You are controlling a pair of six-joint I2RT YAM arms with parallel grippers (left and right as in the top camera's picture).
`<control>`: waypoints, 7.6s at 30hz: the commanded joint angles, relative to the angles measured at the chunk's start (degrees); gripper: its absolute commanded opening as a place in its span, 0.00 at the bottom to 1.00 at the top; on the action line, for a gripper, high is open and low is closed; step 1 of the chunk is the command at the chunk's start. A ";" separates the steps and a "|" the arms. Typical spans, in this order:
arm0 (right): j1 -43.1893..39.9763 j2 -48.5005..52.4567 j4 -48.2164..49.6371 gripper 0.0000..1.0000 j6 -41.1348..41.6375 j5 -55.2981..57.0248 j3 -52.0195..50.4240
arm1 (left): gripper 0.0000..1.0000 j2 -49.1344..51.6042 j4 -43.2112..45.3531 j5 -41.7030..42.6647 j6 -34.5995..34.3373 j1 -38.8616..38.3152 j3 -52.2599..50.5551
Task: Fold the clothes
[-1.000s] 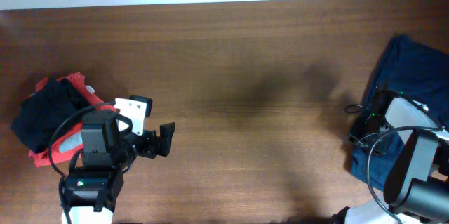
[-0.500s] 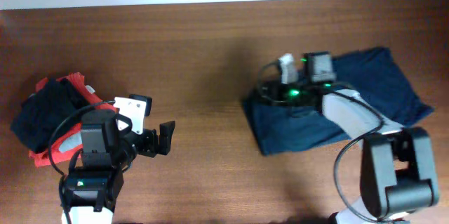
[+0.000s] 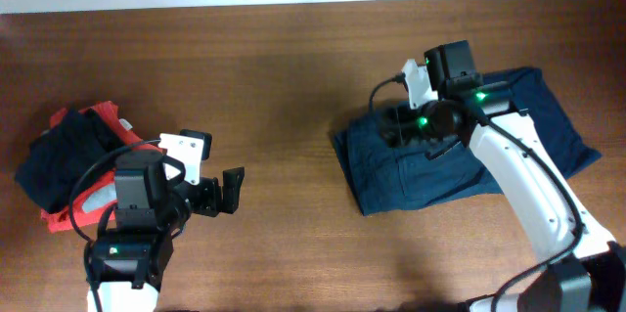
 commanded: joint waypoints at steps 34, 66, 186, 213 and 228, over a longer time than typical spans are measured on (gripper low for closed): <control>16.33 17.51 13.60 0.49 -2.25 -9.70 -3.32 | 0.99 0.55 2.78 2.73 -0.66 -0.28 1.31; -6.10 -6.71 -9.92 0.73 -1.31 7.80 8.66 | 0.98 41.48 20.11 11.21 -36.24 -15.43 1.64; -17.29 -6.45 -14.62 0.84 1.11 7.17 4.72 | 0.00 26.86 9.09 -33.35 -4.28 -26.51 19.12; -17.29 -6.45 -14.67 0.84 1.11 6.05 4.72 | 0.00 26.47 8.44 -25.42 0.39 -14.34 19.12; -17.25 -6.45 -15.21 0.84 1.14 6.03 4.72 | 0.01 34.86 24.13 -25.11 -11.72 -28.24 19.12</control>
